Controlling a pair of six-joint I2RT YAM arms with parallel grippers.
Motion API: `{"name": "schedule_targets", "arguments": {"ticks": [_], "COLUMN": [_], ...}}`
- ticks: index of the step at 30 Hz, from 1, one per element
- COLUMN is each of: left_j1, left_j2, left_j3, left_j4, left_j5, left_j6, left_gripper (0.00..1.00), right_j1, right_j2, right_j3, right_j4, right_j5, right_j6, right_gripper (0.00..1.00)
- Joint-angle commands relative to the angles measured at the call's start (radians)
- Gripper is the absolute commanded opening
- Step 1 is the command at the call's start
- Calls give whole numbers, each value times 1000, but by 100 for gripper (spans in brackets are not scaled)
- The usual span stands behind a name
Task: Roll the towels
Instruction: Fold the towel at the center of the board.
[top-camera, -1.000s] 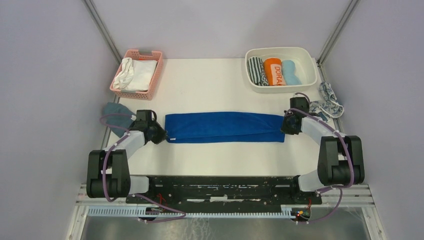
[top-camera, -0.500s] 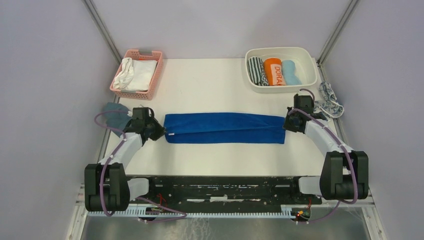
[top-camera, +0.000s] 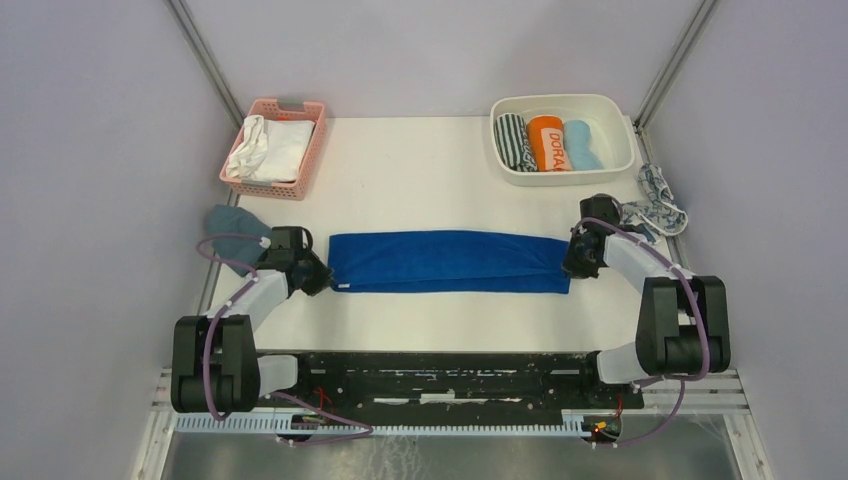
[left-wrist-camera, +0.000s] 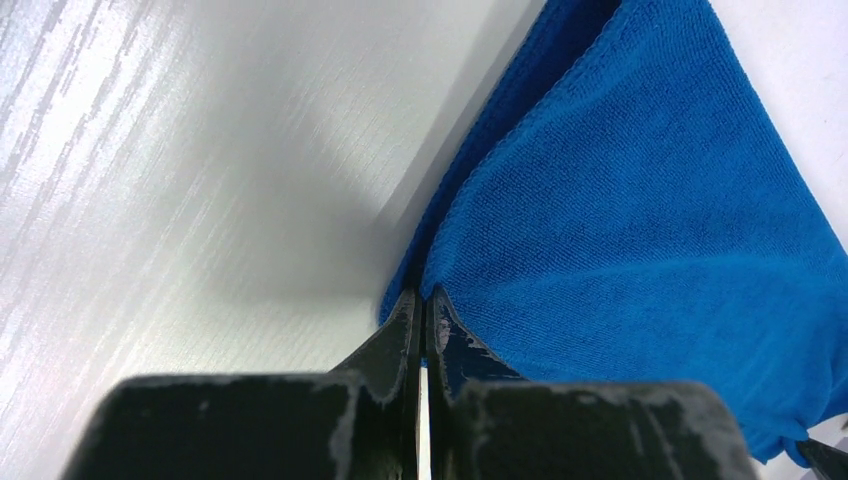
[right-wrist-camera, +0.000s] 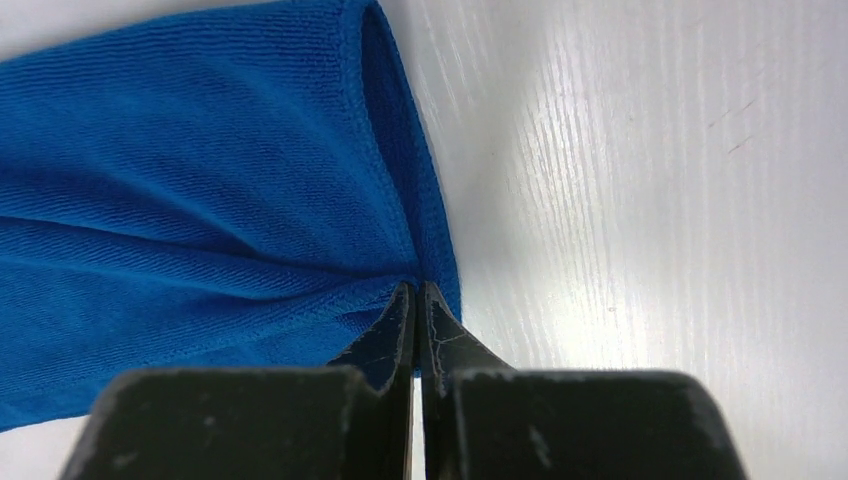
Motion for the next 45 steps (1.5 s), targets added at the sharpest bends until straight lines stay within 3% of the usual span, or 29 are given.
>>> {"name": "schedule_targets", "arguments": {"ticks": [1,12,18,24,29,33,40,45], "left_j1": [7,8,7,7,6,7,7,7], "left_j2": [0,-43,-73,-47,7,-18,-101,-97], "left_j3": [6,133,118,55,22,8,16,5], "left_j4": [20,-70,-102,-56,-16,-21,-82,-74], "left_j5": [-48,-79,-87,-70,-47,-47,-65,-54], "left_j6": [-20,31,48,16,0,-12,-6,-8], "left_gripper": [3,3,3,3,3,3,7,8], "right_j1": [-8,-11,-11,-11,-12,-11,-11,-11], "right_j2": [37,-128,-194,-189,-95,-72,-222,-259], "right_j3": [37,126,102,-6,-33,-17,34,62], "right_j4": [-35,-117,-192,-175,-126,-138,-190,-127], "right_j5": [17,60,30,45,87,22,4,-5], "right_j6": [35,3,28,89,105,90,62,42], "right_gripper": [3,0,1,2,6,19,47,55]}}
